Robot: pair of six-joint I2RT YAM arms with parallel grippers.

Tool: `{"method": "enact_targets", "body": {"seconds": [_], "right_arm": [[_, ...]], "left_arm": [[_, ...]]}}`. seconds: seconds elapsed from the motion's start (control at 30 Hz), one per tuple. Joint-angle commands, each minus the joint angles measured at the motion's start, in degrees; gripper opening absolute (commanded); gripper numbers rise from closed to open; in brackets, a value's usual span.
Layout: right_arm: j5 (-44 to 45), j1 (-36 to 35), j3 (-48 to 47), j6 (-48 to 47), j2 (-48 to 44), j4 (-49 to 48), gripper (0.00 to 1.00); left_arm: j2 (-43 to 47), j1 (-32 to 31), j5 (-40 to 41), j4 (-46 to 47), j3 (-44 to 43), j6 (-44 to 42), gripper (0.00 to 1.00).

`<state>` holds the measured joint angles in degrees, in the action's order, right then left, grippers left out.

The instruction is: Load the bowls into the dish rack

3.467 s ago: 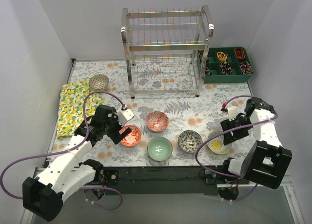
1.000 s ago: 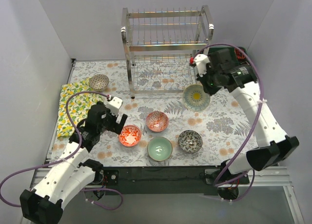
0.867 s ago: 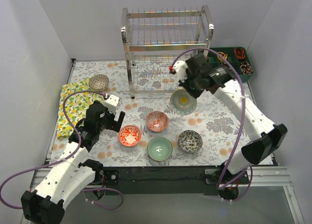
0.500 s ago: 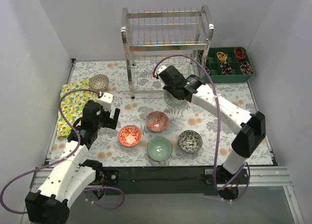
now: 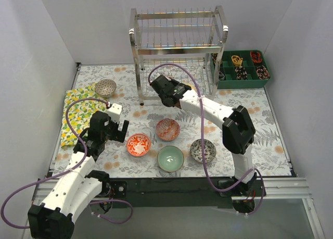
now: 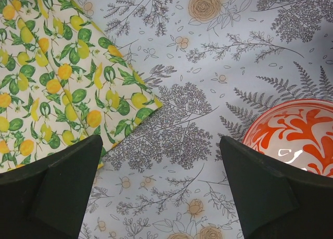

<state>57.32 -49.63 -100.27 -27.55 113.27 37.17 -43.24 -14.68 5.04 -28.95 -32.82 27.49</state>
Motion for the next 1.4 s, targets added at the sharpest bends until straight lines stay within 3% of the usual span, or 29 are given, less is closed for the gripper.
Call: {"method": "enact_targets", "body": {"seconds": [0.0, 0.3, 0.57, 0.67, 0.8, 0.93, 1.03, 1.17, 1.37], "right_arm": [[8.76, 0.32, -5.63, -4.44, 1.41, -4.47, 0.01], [12.46, 3.57, -13.63, -8.48, 9.41, -4.82, 0.01], [15.72, 8.31, -27.51, -13.84, 19.96, -5.09, 0.01], [17.64, 9.72, -28.67, -20.33, 22.95, -12.27, 0.01], [20.80, 11.65, -27.08, -31.66, 25.32, -28.78, 0.01], [23.89, 13.67, -30.06, -49.57, 30.15, -51.71, 0.01], [24.24, 14.03, -34.90, -56.09, 34.73, -56.75, 0.01], [25.03, 14.29, -33.77, -57.62, 36.14, -63.08, 0.01], [26.00, 14.29, -33.41, -54.54, 35.88, -65.82, 0.01]], "left_arm": [[2.02, 0.44, -1.26, -0.58, 0.82, -0.15, 0.98], [4.57, 0.44, -2.23, 0.21, 2.85, -0.41, 0.98], [6.59, 0.44, -3.54, 0.39, 3.37, -1.29, 0.98], [7.56, 0.44, -4.77, 0.56, 3.90, -2.08, 0.98], [7.74, 0.44, -4.95, 0.74, 4.16, -2.44, 0.98], [8.09, 0.44, -7.23, 0.91, 5.04, -3.14, 0.98], [8.26, 0.44, -8.29, 0.82, 5.22, -3.75, 0.98], [6.60, 0.44, -8.21, 2.84, 5.31, -4.19, 0.98], [-2.53, 0.44, -1.35, 22.34, 5.05, -1.05, 0.98]]}}
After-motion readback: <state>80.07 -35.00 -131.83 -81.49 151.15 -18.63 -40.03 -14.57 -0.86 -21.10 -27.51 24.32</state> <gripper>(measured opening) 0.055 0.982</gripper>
